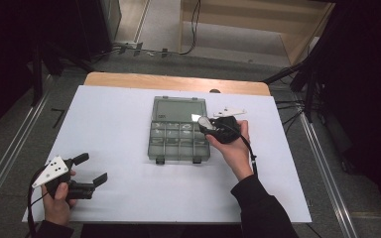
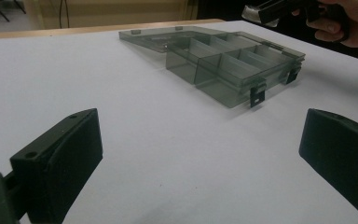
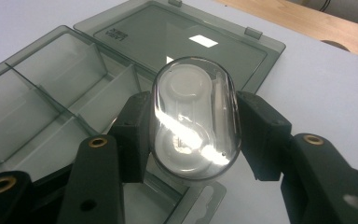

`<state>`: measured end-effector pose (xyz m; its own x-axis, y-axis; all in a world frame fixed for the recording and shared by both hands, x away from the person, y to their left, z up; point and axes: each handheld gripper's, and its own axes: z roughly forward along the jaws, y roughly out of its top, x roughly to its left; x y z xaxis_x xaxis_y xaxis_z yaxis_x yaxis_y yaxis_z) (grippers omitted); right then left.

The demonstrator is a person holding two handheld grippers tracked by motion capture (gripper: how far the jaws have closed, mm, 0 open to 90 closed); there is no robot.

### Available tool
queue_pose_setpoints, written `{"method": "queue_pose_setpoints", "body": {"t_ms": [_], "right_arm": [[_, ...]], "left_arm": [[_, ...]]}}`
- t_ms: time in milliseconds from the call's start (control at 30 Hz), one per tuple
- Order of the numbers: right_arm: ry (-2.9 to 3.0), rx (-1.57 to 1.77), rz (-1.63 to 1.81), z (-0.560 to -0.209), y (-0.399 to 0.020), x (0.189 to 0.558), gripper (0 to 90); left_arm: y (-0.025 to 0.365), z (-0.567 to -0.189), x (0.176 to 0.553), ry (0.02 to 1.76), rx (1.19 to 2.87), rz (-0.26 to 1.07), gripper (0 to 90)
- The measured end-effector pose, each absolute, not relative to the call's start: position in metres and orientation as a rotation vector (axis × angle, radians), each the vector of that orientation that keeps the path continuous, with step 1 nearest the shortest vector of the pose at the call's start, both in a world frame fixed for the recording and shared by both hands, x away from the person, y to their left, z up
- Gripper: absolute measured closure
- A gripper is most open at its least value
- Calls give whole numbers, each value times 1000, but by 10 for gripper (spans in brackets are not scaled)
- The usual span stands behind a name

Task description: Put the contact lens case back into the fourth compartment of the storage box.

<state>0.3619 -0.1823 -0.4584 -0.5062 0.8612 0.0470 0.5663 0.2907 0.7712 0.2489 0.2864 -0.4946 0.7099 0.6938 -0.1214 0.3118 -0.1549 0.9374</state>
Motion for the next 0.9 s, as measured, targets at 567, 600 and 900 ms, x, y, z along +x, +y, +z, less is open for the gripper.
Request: {"method": "queue_pose_setpoints", "body": {"t_ms": [567, 600, 900], "right_arm": [[2215, 1304, 1022, -472, -177, 373, 462], [2218, 1300, 1021, -472, -176, 373, 463], [2218, 1283, 966, -479, -170, 375, 461]], "left_arm": [[286, -495, 249, 801, 1750, 407, 0], [286, -495, 249, 801, 1750, 407, 0], [286, -495, 249, 800, 1750, 406, 0]]}}
